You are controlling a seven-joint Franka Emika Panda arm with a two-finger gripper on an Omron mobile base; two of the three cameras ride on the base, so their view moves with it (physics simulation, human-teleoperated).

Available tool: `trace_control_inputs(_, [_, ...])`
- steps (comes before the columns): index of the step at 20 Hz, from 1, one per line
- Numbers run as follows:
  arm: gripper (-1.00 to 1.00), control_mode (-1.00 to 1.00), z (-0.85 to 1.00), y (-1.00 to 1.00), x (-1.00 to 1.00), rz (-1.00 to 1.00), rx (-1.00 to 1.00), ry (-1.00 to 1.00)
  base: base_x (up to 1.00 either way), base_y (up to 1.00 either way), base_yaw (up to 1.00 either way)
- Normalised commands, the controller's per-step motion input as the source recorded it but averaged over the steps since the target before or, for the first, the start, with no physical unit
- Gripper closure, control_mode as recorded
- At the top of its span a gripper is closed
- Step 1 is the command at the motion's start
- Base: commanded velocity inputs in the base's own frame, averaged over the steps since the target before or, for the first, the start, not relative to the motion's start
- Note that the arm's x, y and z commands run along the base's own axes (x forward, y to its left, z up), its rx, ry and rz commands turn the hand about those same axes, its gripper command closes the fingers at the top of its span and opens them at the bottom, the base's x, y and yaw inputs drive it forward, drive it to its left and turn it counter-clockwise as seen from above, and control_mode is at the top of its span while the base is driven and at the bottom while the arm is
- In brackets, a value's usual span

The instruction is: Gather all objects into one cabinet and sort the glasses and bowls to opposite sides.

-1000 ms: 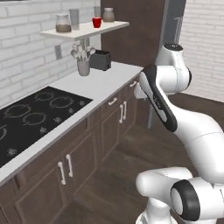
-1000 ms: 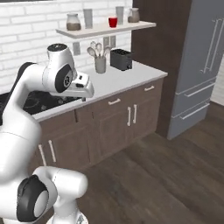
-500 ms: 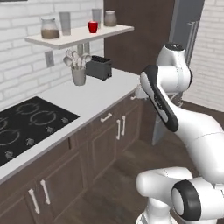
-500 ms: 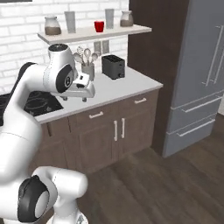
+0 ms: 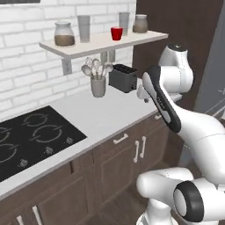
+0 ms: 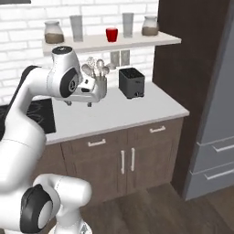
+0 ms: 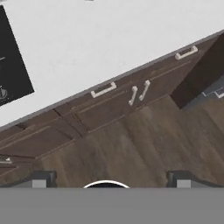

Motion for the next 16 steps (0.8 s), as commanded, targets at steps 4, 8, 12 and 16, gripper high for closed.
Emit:
trace_control_inputs(4, [-1.0,1.0,0.0,0.0,0.0,0.0,0.0,0.0,1.0,-0.5,0.39])
trace_control_inputs(8, [-1.0,1.0,0.0,0.0,0.0,0.0,0.0,0.0,0.39,-0.72,0.48])
trace_control_inputs(12, [-1.0,1.0,0.0,0.0,0.0,0.0,0.0,0.0,0.43,-0.65,0.51])
trace_control_inputs(16, [-1.0,1.0,0.0,0.0,0.0,0.0,0.0,0.0,0.8,-0.27,0.38])
